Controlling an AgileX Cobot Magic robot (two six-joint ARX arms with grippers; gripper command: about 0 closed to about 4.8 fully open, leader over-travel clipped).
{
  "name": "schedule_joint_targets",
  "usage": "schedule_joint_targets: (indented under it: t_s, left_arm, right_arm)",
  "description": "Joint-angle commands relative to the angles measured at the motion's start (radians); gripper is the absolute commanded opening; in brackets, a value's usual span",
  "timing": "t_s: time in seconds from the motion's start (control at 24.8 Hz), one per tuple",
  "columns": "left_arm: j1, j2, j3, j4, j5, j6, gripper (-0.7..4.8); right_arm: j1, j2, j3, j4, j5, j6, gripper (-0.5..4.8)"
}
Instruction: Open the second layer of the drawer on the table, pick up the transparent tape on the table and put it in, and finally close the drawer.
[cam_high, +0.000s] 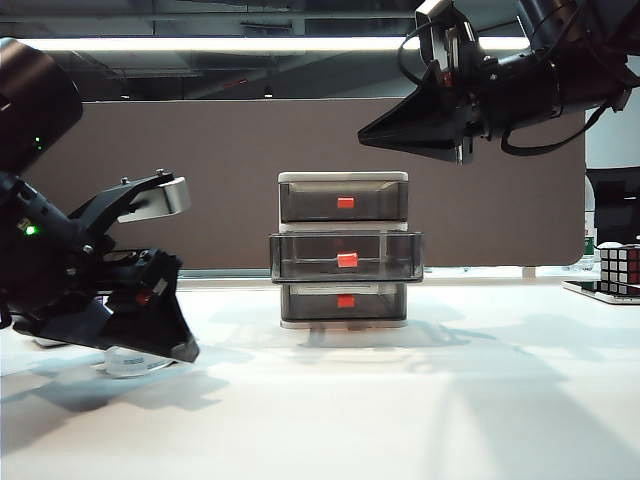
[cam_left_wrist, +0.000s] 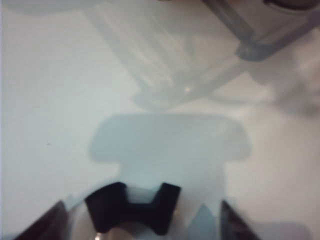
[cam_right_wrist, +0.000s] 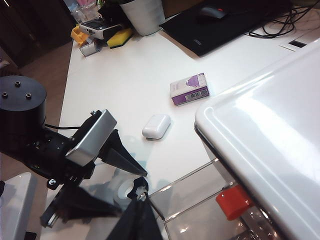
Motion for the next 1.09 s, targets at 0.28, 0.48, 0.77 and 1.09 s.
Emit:
schedule_joint_targets:
  t_s: [0.28, 0.48, 0.77, 1.09]
  left_arm:
    - [0.001, 0.019, -0.01, -0.061, 0.009, 0.021, 3.26]
    - [0.001, 0.027, -0.01, -0.058, 0.016, 0.02, 1.69]
    - [0.001, 0.05, -0.009, -0.041, 0.016, 0.018, 1.42]
    - [-0.044, -0.25, 0.001, -0.184, 0.017, 0.008, 1.4]
  right_arm:
    - [0.0, -0.006, 0.002, -0.002, -0.002, -0.009, -0.05]
    - [0.0, -0.006, 0.002, -0.002, 0.002, -0.01, -0.05]
    - [0.0, -0.006, 0.002, -0.002, 0.014, -0.01, -0.05]
    - [0.0, -0.006, 0.002, -0.002, 0.016, -0.01, -0.05]
